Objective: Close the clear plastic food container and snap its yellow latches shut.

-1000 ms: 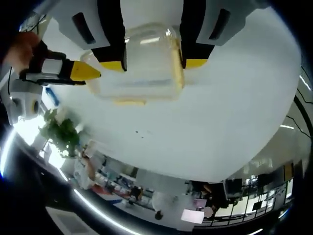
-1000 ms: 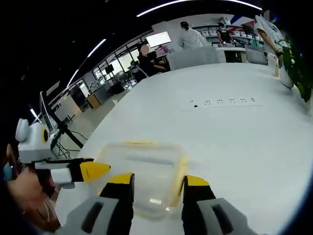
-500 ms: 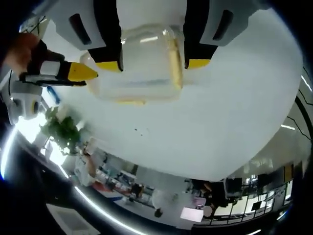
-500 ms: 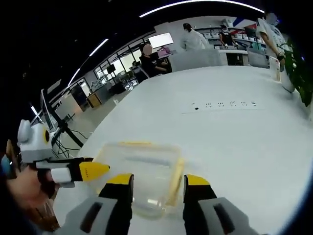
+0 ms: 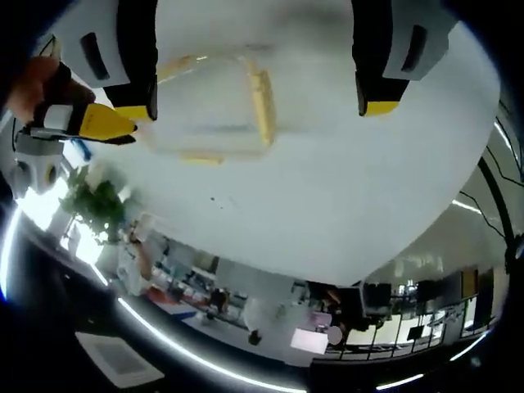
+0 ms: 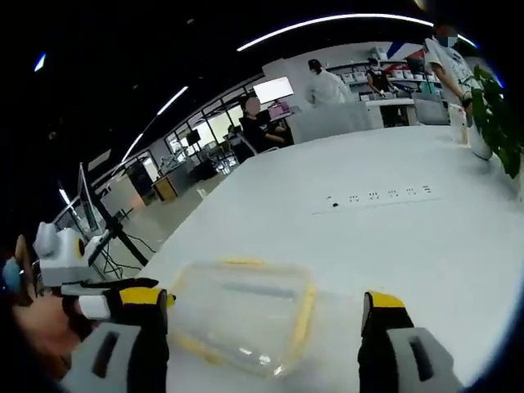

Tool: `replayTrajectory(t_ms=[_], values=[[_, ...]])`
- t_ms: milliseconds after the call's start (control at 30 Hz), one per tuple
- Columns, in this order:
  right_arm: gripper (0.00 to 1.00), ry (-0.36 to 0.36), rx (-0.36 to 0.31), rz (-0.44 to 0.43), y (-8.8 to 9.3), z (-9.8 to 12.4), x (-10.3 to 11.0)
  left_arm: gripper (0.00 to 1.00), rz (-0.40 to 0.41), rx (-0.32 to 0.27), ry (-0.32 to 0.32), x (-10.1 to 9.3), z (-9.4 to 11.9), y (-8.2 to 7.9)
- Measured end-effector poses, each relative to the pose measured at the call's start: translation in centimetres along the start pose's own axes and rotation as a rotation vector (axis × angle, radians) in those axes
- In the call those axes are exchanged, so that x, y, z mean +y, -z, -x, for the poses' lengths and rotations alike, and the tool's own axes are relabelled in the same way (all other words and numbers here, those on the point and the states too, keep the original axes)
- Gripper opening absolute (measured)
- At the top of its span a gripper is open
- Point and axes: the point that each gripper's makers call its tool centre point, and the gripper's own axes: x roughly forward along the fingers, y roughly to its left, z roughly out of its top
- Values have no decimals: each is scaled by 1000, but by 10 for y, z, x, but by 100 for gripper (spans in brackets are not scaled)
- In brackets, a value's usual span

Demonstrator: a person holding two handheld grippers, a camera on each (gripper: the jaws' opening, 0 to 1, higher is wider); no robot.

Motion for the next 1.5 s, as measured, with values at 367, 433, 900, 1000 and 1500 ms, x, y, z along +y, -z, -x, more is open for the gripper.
replayTrajectory(t_ms=[367, 433, 900, 1000, 1500], values=[[100, 19, -19, 33, -1, 22, -1, 99, -62, 27, -3, -1, 24, 5], [100, 19, -29, 40, 0, 32, 2, 99, -81, 12, 5, -5, 36, 3], [100, 10, -59, 95, 1, 122, 28, 99, -190, -27, 50, -22, 121, 1], [100, 7, -76, 99, 1, 147, 33, 99, -212, -27, 62, -24, 141, 4], [100, -6, -72, 195, 33, 247, 36, 99, -240, -42, 73, -33, 224, 29]])
